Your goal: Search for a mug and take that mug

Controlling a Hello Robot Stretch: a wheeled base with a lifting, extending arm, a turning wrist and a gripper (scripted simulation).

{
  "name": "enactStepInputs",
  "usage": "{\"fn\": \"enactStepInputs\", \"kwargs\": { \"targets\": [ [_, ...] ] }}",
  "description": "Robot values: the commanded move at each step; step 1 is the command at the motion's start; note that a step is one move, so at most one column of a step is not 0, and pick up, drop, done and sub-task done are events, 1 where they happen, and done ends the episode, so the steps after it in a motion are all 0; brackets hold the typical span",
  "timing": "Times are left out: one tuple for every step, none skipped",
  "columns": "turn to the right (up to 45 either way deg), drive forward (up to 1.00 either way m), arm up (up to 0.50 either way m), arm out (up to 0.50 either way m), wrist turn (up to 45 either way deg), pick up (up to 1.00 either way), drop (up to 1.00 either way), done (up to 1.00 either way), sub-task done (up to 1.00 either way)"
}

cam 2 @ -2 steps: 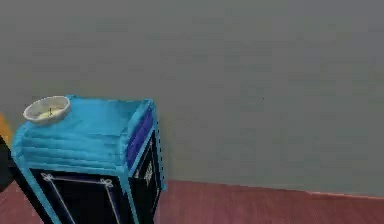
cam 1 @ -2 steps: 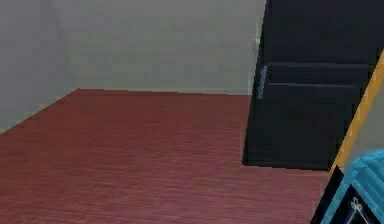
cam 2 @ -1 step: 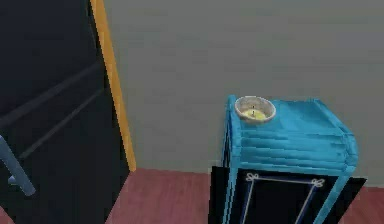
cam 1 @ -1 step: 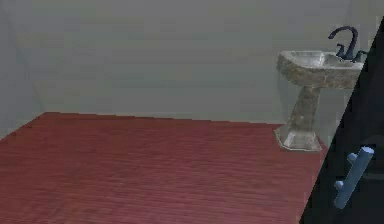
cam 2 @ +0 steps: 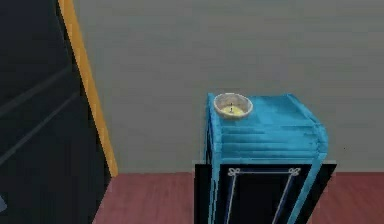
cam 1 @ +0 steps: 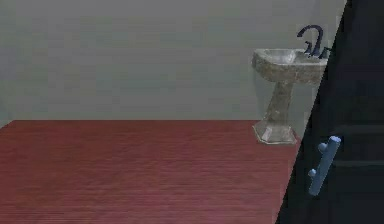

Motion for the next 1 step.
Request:
{"fn": "enactStepInputs", "kwargs": {
  "targets": [
    [0.0, 0.50, 0.00, 0.00, 0.0, 0.00, 0.00, 0.00, 0.00]
  ]
}}
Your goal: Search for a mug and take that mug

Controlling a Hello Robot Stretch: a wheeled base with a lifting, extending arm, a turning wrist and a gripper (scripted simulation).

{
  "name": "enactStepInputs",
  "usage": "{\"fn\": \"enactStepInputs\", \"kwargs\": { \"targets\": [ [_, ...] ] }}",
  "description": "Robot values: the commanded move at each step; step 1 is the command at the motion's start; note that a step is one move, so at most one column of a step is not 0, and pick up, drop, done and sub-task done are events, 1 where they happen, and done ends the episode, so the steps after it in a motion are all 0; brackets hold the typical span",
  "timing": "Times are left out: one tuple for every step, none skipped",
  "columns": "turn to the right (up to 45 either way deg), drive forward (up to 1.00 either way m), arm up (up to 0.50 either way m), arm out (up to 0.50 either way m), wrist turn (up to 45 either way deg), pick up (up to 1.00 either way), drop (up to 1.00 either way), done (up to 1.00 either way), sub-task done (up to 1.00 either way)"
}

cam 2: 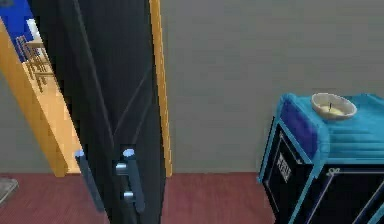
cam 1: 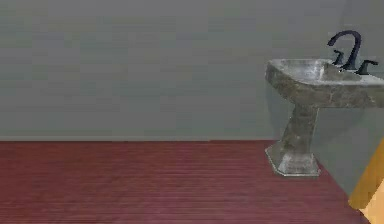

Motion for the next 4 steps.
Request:
{"fn": "enactStepInputs", "kwargs": {
  "targets": [
    [21.0, 0.00, 0.00, 0.00, 0.0, 0.00, 0.00, 0.00, 0.00],
    [0.0, 0.65, 0.00, 0.00, 0.0, 0.00, 0.00, 0.00, 0.00],
    [45.0, 0.00, 0.00, 0.00, 0.0, 0.00, 0.00, 0.00, 0.00],
    [15.0, 0.00, 0.00, 0.00, 0.0, 0.00, 0.00, 0.00, 0.00]
  ]
}}
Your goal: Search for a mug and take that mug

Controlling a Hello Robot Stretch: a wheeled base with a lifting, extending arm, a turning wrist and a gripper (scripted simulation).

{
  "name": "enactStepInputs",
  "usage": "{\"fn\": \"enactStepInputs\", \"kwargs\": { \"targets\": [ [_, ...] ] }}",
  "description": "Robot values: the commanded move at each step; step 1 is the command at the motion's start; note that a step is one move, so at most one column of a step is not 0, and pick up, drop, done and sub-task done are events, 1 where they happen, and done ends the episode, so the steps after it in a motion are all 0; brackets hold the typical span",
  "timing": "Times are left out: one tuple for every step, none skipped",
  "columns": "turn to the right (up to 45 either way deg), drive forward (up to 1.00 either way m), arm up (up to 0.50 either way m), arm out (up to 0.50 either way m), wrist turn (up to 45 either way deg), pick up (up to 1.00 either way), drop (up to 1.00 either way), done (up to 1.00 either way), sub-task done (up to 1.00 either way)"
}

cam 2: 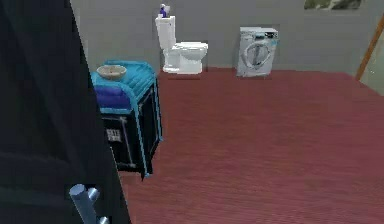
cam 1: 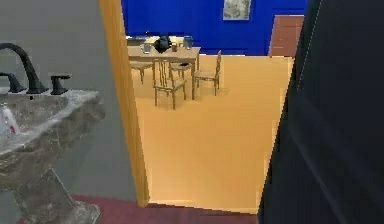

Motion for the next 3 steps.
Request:
{"fn": "enactStepInputs", "kwargs": {
  "targets": [
    [0.0, 1.00, 0.00, 0.00, 0.0, 0.00, 0.00, 0.00, 0.00],
    [0.0, 0.25, 0.00, 0.00, 0.0, 0.00, 0.00, 0.00, 0.00],
    [12.0, 0.00, 0.00, 0.00, 0.0, 0.00, 0.00, 0.00, 0.00]
  ]
}}
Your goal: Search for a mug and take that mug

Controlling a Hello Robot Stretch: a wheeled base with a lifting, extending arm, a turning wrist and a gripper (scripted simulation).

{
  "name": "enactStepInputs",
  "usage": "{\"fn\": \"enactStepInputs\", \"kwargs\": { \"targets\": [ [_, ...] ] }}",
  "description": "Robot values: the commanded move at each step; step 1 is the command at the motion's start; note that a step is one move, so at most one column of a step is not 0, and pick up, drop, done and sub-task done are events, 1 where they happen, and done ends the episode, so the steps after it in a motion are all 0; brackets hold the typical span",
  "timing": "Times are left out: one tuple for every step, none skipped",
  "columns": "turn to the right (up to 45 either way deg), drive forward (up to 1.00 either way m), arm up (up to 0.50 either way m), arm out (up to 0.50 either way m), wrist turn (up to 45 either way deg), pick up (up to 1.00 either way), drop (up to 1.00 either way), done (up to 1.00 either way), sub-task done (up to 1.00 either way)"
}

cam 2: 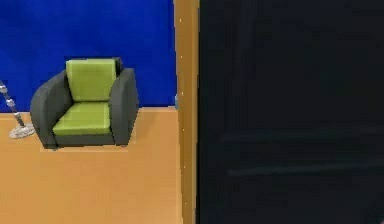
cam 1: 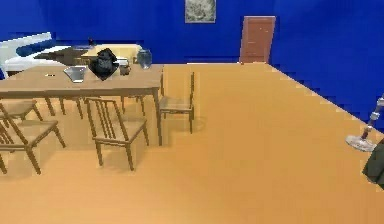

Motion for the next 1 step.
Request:
{"fn": "enactStepInputs", "kwargs": {
  "targets": [
    [0.0, 1.00, 0.00, 0.00, 0.0, 0.00, 0.00, 0.00, 0.00]
  ]
}}
